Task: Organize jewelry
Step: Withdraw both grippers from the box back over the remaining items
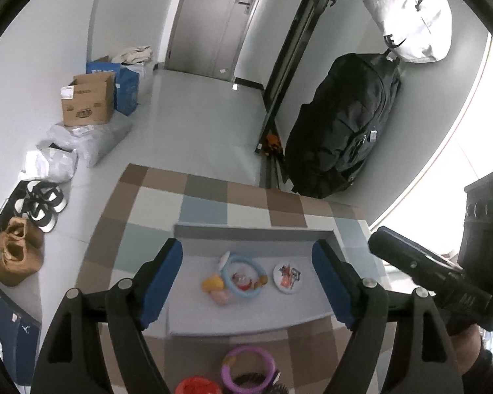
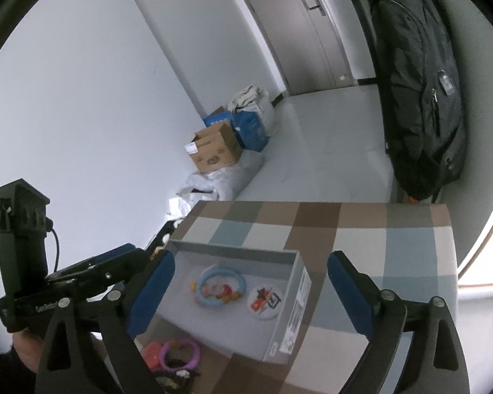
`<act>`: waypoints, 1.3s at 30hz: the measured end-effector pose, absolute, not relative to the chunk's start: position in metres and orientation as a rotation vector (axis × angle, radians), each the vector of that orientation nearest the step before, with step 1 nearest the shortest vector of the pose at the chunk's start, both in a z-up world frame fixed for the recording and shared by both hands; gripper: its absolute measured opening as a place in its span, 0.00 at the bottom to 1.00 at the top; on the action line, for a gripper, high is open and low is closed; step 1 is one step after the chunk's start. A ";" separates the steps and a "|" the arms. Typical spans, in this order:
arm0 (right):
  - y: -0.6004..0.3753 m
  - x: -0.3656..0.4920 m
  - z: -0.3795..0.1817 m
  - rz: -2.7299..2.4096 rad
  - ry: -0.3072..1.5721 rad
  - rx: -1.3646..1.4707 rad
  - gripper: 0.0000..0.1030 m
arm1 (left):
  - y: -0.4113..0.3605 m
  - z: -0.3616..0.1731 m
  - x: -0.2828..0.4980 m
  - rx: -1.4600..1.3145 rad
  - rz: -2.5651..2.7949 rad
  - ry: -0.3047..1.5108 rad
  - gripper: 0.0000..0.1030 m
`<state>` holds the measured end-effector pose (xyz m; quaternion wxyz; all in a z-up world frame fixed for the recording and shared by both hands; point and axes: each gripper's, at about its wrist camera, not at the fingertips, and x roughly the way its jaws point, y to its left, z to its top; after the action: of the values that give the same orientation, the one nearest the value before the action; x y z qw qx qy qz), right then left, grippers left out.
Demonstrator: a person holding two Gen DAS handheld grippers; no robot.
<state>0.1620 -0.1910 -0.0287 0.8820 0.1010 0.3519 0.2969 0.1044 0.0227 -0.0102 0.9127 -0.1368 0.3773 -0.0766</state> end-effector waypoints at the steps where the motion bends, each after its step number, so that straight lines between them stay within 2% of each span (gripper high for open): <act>1: -0.191 0.159 -0.028 0.620 0.727 0.210 0.96 | 0.025 -0.011 0.102 -0.289 -0.153 0.780 0.76; 5: -0.189 0.146 -0.028 0.636 0.719 0.208 0.99 | 0.042 -0.015 0.089 -0.351 -0.101 0.789 0.82; 17: -0.160 0.095 -0.040 0.676 0.796 0.161 1.00 | 0.057 -0.023 0.053 -0.383 -0.042 0.819 0.82; 30: -0.100 0.096 -0.090 0.672 1.077 0.033 1.00 | 0.098 -0.048 0.049 -0.470 0.046 0.915 0.82; 34: -0.086 0.097 -0.098 0.646 1.100 0.010 1.00 | 0.105 -0.048 0.049 -0.495 0.040 0.915 0.82; 36: -0.078 0.098 -0.100 0.631 1.111 -0.021 0.99 | 0.108 -0.049 0.050 -0.512 0.030 0.924 0.82; 39: -0.063 0.099 -0.101 0.609 1.109 -0.102 0.91 | 0.113 -0.051 0.048 -0.541 0.031 0.944 0.82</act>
<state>0.0986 -0.0630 -0.1014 0.8052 -0.0477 0.5181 0.2845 0.0478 0.1127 -0.0512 0.8557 -0.2572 0.4488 0.0147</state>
